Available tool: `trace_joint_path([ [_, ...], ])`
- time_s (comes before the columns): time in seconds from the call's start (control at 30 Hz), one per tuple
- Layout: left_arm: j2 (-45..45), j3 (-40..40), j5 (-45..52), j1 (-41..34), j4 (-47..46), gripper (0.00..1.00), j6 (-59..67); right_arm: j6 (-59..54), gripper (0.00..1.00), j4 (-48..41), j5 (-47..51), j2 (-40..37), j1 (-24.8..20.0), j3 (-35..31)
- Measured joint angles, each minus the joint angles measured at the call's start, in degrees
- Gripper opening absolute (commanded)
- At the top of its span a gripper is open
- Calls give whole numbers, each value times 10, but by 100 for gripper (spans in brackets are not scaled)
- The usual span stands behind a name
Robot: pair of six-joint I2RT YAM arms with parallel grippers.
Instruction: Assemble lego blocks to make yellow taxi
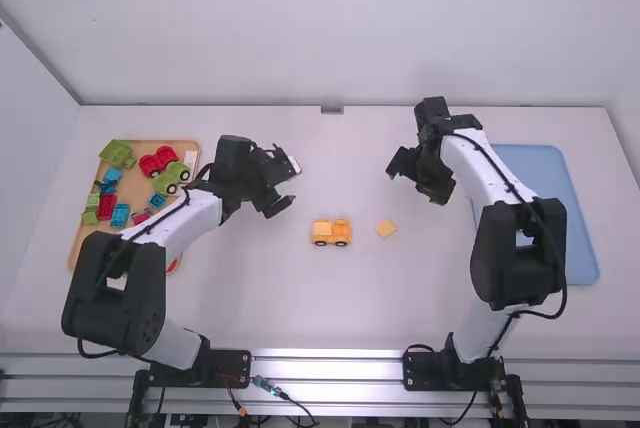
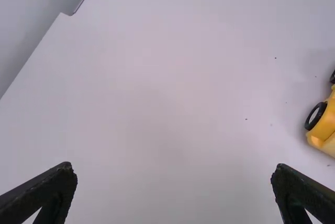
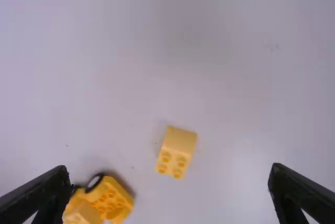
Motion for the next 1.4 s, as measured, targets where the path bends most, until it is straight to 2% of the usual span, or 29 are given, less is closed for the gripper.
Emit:
trace_joint_path([
  [0.2, 0, 0, -4, 0, -5, 99, 0, -243, 99, 99, 43, 0, 37, -8],
  [0.37, 0, 0, 8, 0, -28, 99, 7, -482, 99, 128, -45, -2, 58, -47],
  [0.43, 0, 0, 48, 1, -53, 99, 43, -614, 99, 131, -96, -11, 67, -85],
  [0.53, 0, 0, 99, 1, -71, 99, 89, -723, 99, 143, -130, -20, 69, -117],
  [0.7, 21, 0, 198, 1, -58, 99, 161, -855, 99, 226, -147, -27, 50, -155],
  [0.83, 66, 0, 264, 0, -39, 99, 188, -889, 99, 258, -139, -28, 40, -157],
  [0.93, 92, 0, 311, 1, -48, 99, 223, -937, 99, 238, -158, -29, 39, -157],
  [1.07, 104, 0, 352, -1, -44, 99, 256, -1066, 99, 167, -237, -29, 23, -157],
  [1.17, 104, 0, 356, -3, -40, 99, 265, -1155, 99, 128, -286, -30, -10, -159],
  [1.4, 104, 0, 353, -4, -42, 99, 257, -1313, 99, 146, -340, -35, -78, -205],
])
